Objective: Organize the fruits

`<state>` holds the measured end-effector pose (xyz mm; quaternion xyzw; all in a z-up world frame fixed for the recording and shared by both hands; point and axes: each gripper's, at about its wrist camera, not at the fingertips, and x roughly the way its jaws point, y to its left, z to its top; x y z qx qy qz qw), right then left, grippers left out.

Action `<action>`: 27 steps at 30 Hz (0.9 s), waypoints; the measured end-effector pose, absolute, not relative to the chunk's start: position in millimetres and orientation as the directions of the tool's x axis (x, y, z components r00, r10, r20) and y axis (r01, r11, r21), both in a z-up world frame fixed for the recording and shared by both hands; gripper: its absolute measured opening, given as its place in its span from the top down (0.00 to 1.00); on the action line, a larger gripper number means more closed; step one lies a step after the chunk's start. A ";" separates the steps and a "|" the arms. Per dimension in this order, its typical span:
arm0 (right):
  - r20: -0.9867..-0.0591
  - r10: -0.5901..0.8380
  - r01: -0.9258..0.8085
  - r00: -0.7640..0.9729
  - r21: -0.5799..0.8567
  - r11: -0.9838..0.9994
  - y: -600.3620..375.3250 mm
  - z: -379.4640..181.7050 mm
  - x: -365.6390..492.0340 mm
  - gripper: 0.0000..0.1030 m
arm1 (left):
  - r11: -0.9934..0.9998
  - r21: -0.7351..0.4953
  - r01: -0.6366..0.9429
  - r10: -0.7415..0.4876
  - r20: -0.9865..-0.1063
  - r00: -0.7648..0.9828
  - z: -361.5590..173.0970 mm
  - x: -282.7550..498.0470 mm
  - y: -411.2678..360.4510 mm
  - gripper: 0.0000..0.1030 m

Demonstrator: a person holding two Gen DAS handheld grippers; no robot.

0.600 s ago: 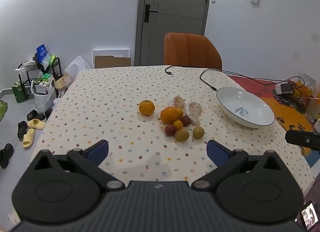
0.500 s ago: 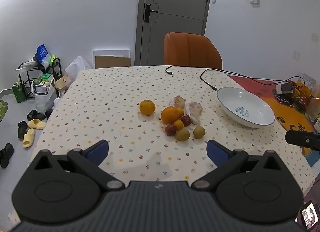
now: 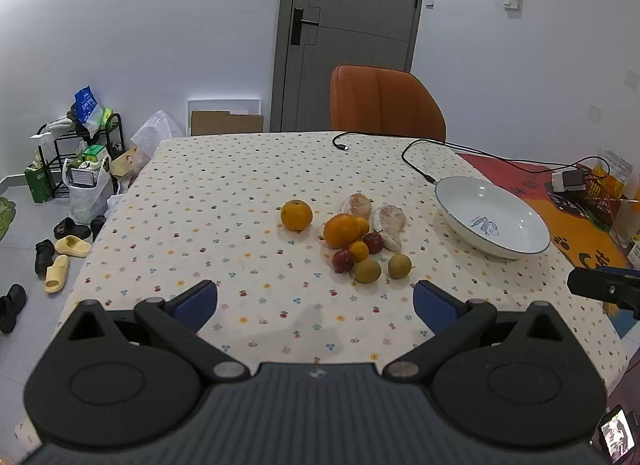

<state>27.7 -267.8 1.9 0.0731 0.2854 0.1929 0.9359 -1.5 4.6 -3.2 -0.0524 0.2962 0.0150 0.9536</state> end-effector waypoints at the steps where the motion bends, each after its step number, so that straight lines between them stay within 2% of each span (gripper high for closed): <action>1: -0.507 0.402 -0.318 0.762 0.248 0.915 -268.3 1.6 28.1 0.00 | 0.994 -0.091 -0.061 -0.001 -0.568 0.823 -3.2 -0.7 4.0 0.00; 27: -0.520 0.380 -0.286 0.765 0.255 0.924 -273.5 -1.9 31.1 0.00 | 0.994 -0.097 -0.054 -0.009 -0.552 0.834 0.9 -2.1 0.8 0.00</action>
